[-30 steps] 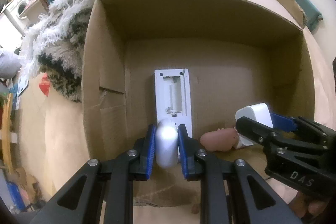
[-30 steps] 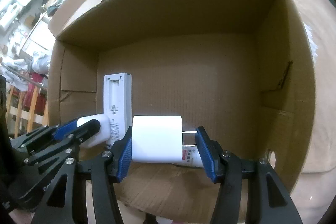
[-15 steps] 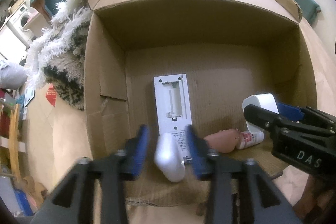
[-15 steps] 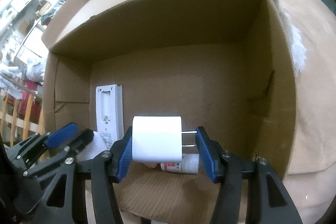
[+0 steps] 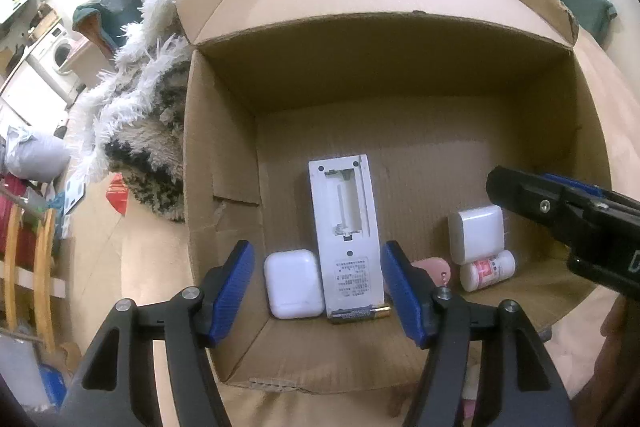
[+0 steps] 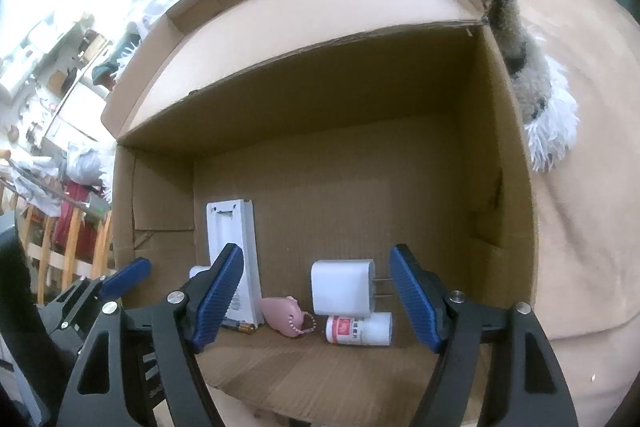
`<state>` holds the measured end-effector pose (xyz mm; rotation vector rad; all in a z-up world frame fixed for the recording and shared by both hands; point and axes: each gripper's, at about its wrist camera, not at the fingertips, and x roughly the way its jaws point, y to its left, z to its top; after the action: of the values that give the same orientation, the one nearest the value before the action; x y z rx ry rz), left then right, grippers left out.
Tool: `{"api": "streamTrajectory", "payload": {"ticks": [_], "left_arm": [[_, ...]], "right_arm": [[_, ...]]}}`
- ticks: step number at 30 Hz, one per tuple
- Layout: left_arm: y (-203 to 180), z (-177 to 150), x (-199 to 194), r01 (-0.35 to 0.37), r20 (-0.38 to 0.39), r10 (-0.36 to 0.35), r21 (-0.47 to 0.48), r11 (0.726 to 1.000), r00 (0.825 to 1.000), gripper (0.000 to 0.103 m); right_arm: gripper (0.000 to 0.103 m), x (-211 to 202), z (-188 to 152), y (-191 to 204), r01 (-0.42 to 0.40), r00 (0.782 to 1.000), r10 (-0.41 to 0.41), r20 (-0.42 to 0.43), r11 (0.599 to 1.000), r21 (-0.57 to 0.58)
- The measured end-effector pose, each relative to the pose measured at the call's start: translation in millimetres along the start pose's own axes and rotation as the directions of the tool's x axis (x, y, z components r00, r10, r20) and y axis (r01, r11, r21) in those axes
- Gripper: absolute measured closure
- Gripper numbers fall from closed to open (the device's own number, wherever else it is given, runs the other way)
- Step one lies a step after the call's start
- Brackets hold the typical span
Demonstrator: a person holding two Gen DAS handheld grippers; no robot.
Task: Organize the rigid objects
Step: 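Open the right tool releasing the cube in the box while the left tool releases the earbud case, then withdraw both open tools from the box toward the remaining items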
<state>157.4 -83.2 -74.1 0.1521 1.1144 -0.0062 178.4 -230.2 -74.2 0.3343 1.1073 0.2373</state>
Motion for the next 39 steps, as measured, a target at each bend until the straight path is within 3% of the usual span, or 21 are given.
{"api": "streamTrajectory", "payload": {"ticks": [10, 22, 28, 33, 39], "left_arm": [[11.2, 3.2, 1.8, 0.001, -0.008, -0.001, -0.006, 1.0, 1.0, 0.04], [24.3, 2.8, -41.8, -0.02, 0.114, 0.025, -0.044, 0.999, 0.993, 0.04], [33.9, -1.3, -63.7, -0.014, 0.112, 0.025, -0.097, 0.995, 0.993, 0.04], [40.3, -12.2, -79.9, 0.003, 0.107, 0.009, -0.112, 0.994, 0.994, 0.04], [42.9, -35.6, -75.2, 0.045, 0.02, -0.042, -0.163, 0.986, 0.999, 0.04]], "right_arm": [[0.023, 1.8, -0.5, 5.3, 0.015, 1.0, -0.015, -0.009, 1.0, -0.008], [0.023, -29.5, -0.6, 1.5, -0.001, 0.997, -0.001, 0.071, 1.0, 0.031], [0.023, -54.7, -7.9, -7.3, -0.021, 0.997, 0.016, 0.071, 0.997, 0.073], [0.023, -75.7, -21.3, -2.3, -0.007, 0.998, 0.005, 0.055, 0.999, 0.036], [0.023, -82.2, -50.1, -3.3, -0.004, 1.0, 0.004, 0.016, 1.0, 0.03]]}}
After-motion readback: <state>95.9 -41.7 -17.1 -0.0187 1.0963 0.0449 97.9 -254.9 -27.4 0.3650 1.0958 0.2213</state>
